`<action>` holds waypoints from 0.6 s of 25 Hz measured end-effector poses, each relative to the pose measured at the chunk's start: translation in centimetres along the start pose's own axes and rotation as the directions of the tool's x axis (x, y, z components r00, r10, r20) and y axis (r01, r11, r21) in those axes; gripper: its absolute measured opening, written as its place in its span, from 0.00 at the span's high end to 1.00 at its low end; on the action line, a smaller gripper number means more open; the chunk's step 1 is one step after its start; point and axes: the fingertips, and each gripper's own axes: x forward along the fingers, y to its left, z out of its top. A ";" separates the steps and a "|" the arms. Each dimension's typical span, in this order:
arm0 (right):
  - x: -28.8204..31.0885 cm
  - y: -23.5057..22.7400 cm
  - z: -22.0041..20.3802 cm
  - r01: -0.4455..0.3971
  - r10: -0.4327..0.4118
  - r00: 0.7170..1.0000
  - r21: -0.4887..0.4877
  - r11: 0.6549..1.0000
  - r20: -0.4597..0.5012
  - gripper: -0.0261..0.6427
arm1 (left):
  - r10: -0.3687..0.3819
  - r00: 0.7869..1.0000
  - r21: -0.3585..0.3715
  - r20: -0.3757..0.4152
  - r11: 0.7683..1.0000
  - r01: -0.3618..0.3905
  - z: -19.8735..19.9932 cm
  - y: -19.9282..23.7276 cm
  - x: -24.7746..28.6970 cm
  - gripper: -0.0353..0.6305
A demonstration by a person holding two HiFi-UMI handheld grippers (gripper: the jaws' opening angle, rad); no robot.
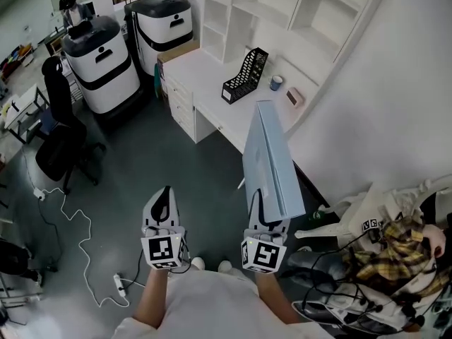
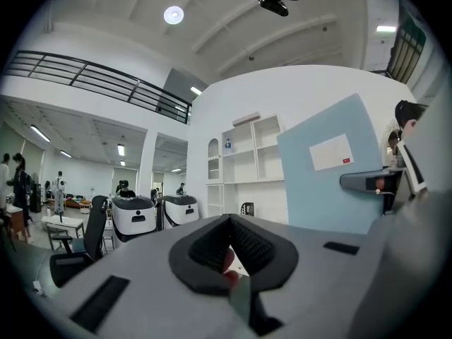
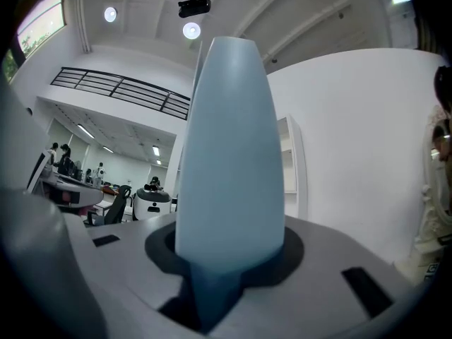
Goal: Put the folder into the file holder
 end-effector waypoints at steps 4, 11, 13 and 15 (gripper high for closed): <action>1.2 1.6 -0.3 0.008 -0.008 1.000 -0.024 1.000 -0.002 0.75 | -0.022 1.000 0.008 0.011 1.000 0.022 -0.1 1.9 1.2 0.96; 6.4 2.0 -1.5 0.036 -0.036 0.999 -0.023 0.999 -0.025 0.75 | -0.037 0.999 -0.009 0.004 0.999 0.037 -0.7 4.4 6.7 0.96; 8.9 1.5 -2.5 0.040 -0.041 0.999 -0.016 0.999 -0.029 0.75 | -0.036 0.999 0.001 0.008 0.999 0.036 -0.9 4.8 9.2 0.96; 12.0 0.9 -3.8 0.040 -0.040 0.999 -0.003 0.999 -0.037 0.75 | -0.032 0.999 0.009 0.003 0.999 0.031 -1.2 5.2 12.2 0.96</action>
